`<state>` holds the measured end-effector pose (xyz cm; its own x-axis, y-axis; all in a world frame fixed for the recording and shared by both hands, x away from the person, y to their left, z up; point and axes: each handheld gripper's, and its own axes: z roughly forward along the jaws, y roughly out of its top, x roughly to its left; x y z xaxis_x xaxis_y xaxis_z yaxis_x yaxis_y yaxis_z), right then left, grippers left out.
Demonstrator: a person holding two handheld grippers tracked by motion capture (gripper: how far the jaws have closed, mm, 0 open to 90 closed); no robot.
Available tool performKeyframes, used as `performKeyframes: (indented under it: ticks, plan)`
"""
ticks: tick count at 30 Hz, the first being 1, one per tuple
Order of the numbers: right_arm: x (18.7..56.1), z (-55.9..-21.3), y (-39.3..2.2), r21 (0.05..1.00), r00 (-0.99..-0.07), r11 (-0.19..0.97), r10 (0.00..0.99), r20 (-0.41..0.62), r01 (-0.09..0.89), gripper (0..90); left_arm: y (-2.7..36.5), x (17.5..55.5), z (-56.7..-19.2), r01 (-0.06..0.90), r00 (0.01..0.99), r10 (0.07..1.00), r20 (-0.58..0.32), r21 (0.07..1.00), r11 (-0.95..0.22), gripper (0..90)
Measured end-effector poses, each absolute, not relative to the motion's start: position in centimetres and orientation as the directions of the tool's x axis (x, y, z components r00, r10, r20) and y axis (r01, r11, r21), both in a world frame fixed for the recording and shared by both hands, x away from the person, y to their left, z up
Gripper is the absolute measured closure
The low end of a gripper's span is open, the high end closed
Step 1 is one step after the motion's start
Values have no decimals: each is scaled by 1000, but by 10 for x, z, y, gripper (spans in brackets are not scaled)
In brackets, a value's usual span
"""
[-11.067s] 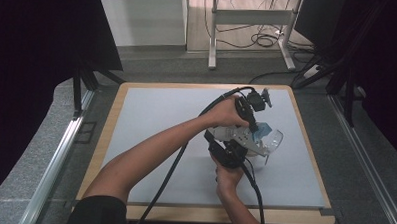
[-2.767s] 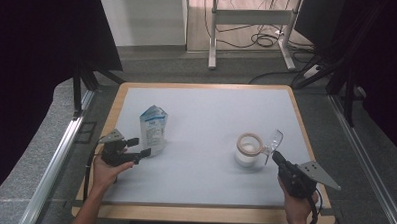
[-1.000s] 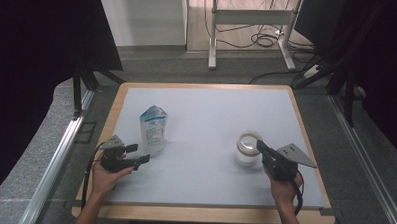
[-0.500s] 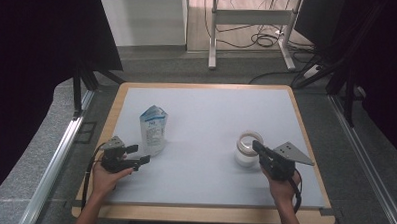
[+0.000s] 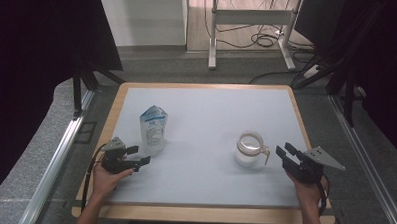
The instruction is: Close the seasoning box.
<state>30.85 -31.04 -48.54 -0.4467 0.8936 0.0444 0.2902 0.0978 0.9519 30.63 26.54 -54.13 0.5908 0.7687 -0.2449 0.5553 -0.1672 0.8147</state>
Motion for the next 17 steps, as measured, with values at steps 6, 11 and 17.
performKeyframes:
  ticks: [6, 11, 17]
  plan:
    - [315, -503, -326, 927, -437, 116, 898, 55, 356, 514, 265, 306, -543, 563, 590, 768, -250, 809, -169, 235]
    - [317, -511, -328, 917, -435, 129, 899, 53, 378, 497, 266, 306, -542, 562, 586, 769, -253, 812, -161, 235]
    - [316, -508, -326, 923, -447, 131, 893, 48, 362, 471, 266, 306, -544, 563, 592, 766, -251, 809, -170, 230]
